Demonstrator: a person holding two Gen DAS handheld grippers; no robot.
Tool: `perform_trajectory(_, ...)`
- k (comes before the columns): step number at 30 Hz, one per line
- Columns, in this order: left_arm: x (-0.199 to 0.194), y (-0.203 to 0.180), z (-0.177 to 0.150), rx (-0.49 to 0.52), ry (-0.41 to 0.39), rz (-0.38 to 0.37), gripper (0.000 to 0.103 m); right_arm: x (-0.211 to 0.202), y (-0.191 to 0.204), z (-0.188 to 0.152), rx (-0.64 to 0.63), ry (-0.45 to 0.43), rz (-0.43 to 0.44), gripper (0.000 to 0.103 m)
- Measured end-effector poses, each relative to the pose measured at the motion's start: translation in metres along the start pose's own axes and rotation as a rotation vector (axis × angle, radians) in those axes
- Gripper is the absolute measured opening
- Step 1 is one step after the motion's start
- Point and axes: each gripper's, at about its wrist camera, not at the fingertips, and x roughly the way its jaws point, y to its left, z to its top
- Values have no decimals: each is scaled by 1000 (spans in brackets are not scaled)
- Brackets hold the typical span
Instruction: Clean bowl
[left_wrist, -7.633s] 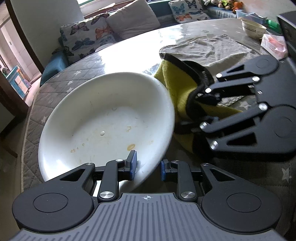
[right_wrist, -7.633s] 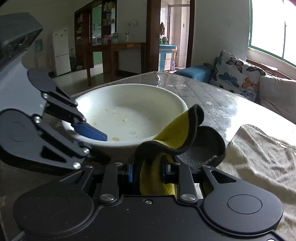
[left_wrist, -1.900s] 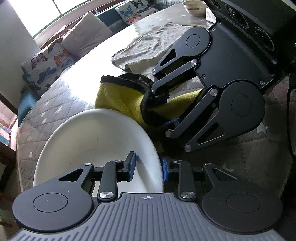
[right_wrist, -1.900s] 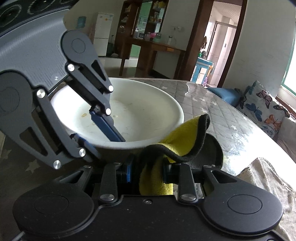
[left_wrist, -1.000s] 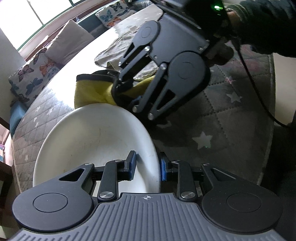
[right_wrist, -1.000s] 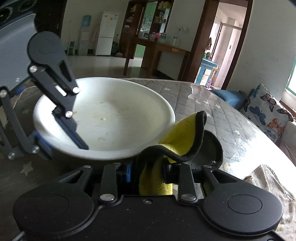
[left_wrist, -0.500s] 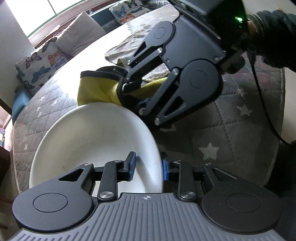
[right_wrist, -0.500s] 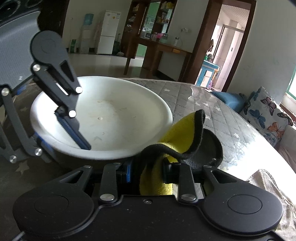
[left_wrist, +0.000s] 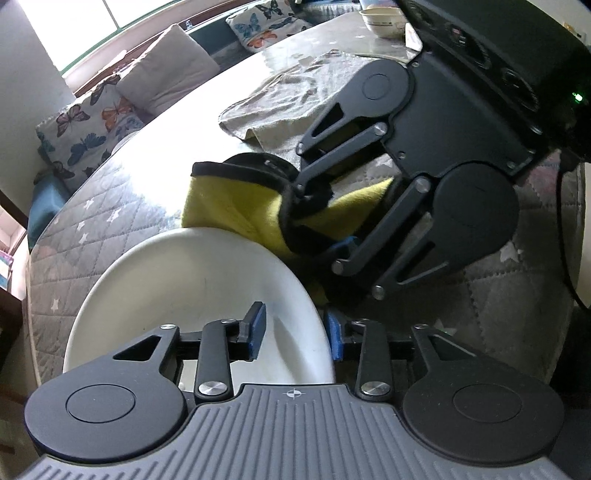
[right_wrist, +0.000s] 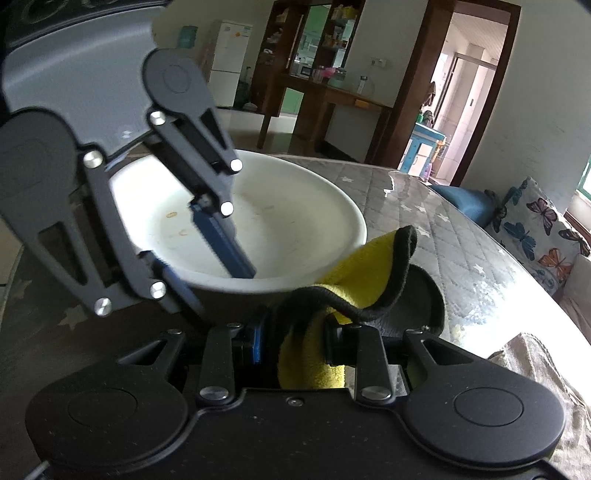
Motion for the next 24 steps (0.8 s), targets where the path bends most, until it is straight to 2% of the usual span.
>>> perform_trajectory(5,1,3,1,-15,1,-20,38,-4,2,-2,-9,0,6,30)
perform_trajectory(14,-2,-2,-3,20,-9,-20,34,-2,-1,-1,-11,-2,11,30)
perform_trajectory(24,-15,-14,-20,112,-28,-60,32,-3,2,-2,-6,-6,13,30)
